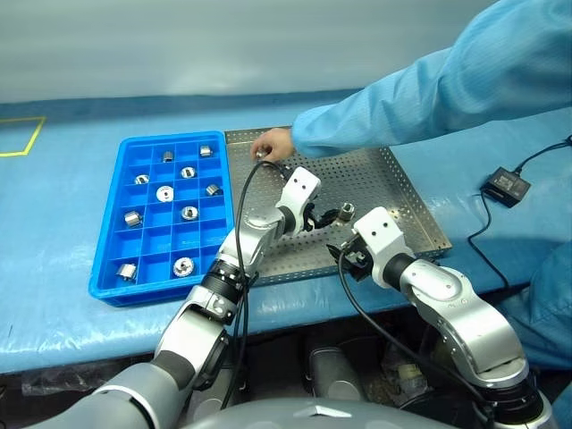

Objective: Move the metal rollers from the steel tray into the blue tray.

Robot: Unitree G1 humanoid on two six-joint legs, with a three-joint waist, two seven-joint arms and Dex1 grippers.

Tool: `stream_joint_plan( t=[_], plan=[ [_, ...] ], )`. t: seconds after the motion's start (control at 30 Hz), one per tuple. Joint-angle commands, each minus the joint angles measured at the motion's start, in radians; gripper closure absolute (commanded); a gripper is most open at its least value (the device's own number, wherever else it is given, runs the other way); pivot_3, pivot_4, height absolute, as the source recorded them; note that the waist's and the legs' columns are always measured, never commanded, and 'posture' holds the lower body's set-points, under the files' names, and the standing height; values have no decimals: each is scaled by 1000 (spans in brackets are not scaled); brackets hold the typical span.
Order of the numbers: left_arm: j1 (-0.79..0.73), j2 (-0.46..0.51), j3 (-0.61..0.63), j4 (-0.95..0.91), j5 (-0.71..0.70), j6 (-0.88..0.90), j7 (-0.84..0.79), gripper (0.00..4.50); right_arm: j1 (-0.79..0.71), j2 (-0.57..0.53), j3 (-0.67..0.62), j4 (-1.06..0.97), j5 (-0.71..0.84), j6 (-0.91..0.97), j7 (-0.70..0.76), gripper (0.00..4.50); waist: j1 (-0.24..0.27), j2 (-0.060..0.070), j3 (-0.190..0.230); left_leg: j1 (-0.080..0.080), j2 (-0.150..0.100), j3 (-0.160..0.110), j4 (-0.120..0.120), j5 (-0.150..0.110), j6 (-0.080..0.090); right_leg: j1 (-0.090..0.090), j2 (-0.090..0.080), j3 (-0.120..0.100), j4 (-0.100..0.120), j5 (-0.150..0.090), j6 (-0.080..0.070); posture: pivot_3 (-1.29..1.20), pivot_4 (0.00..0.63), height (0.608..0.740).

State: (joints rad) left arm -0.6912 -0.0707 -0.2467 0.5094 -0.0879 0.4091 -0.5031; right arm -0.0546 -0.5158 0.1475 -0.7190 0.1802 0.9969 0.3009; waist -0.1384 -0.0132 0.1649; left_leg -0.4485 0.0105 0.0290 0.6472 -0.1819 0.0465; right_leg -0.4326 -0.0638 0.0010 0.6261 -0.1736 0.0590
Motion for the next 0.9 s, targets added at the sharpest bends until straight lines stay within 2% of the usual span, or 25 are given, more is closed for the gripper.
stream_joint_plan(
  t=[0.03,0.2,0.47,0.6,0.7,0.83,0.9],
  plan=[
    [-50,-29,-15,32,13,-36,-21,871,11,4,-31,-60,-4,12,-15,534,-11,0,0,0,0,0,0,0,0,0,0,0,0,0,0,-344,150,740],
    [-99,-61,-3,114,24,-71,0,871,30,5,-36,-87,-7,27,-26,534,-46,0,0,0,0,0,0,0,0,0,0,0,0,0,0,-373,150,740],
    [-205,-100,-1,347,101,-114,145,871,40,26,-32,-113,-11,38,-48,534,-119,0,0,0,-1,-1,0,-1,-1,1,0,0,0,0,1,-405,150,740],
    [-230,-112,15,401,95,-137,149,871,42,31,-30,-116,-12,38,-53,534,-154,0,0,1,-1,-1,0,-1,-1,2,0,0,0,-1,2,-407,150,740],
    [-229,-113,23,397,88,-138,146,1491,41,32,-29,-112,-14,35,-53,493,-171,0,0,1,-1,-2,-1,-1,-1,2,0,0,0,-1,3,-402,150,740],
    [-215,-93,17,350,92,-124,135,2768,25,39,-31,-84,-19,25,-52,493,-181,0,0,2,-1,-2,-1,-1,-1,2,0,0,0,-1,3,-379,150,740],
    [-207,-81,17,324,90,-115,126,2782,11,38,-27,-62,-27,19,-53,493,-181,-1,0,2,-1,-2,-1,-1,-1,2,-1,0,0,-1,3,-359,150,740]
  ],
)
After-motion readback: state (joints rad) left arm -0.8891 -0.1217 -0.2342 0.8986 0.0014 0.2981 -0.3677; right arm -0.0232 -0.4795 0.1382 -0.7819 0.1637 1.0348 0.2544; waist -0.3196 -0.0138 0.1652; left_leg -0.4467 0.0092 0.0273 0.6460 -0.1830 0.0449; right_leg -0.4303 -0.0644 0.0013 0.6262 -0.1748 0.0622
